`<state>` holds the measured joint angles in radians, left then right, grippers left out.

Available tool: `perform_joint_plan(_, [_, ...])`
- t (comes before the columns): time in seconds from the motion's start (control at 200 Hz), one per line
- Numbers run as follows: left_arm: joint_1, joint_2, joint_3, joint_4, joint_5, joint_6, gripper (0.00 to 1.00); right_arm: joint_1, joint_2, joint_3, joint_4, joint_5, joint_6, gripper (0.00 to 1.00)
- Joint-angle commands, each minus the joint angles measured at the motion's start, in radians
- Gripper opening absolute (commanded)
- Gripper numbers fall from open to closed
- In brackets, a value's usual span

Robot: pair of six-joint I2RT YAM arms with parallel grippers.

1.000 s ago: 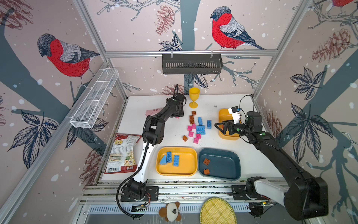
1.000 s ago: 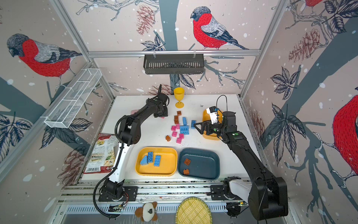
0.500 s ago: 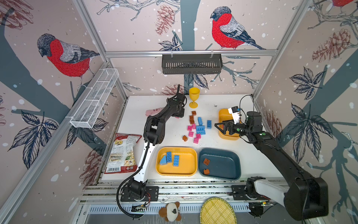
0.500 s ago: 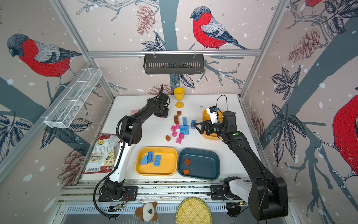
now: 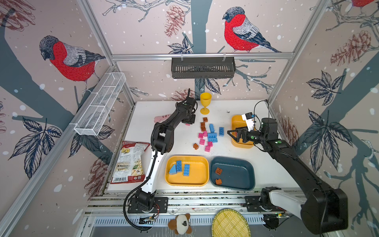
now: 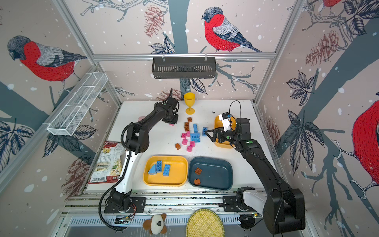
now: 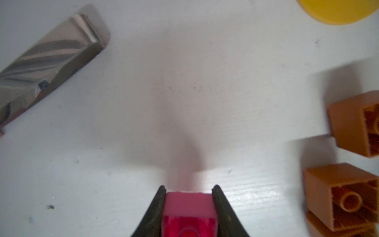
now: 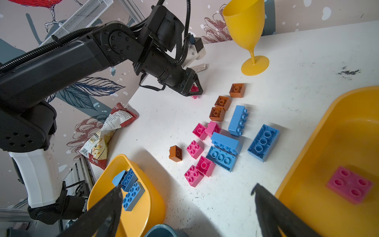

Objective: Sort the legos into containers by color
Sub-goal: 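Carry the pink brick over the farther yellow tray and release it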

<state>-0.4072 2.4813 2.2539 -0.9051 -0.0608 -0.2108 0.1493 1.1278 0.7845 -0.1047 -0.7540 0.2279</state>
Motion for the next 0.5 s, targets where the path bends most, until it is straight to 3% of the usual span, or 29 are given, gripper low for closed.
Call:
perform_joint_plan(0.0, [-0.013, -0.048, 0.004, -0.053, 0.074, -0.034, 0.17, -0.005, -0.003, 0.003, 0.001, 0.009, -0.017, 0.99])
perform_joint_plan(0.185, [-0.089, -0.123, 0.01, -0.031, 0.181, -0.101, 0.17, -0.044, -0.011, 0.007, -0.012, 0.016, -0.023, 0.99])
perform_joint_plan(0.305, [-0.154, -0.149, 0.007, 0.064, 0.328, -0.153, 0.17, -0.07, -0.029, 0.002, -0.023, 0.024, -0.02, 0.99])
perform_joint_plan(0.495, [-0.252, -0.088, 0.109, 0.189, 0.426, -0.223, 0.17, -0.116, -0.083, -0.031, -0.034, 0.061, 0.015, 1.0])
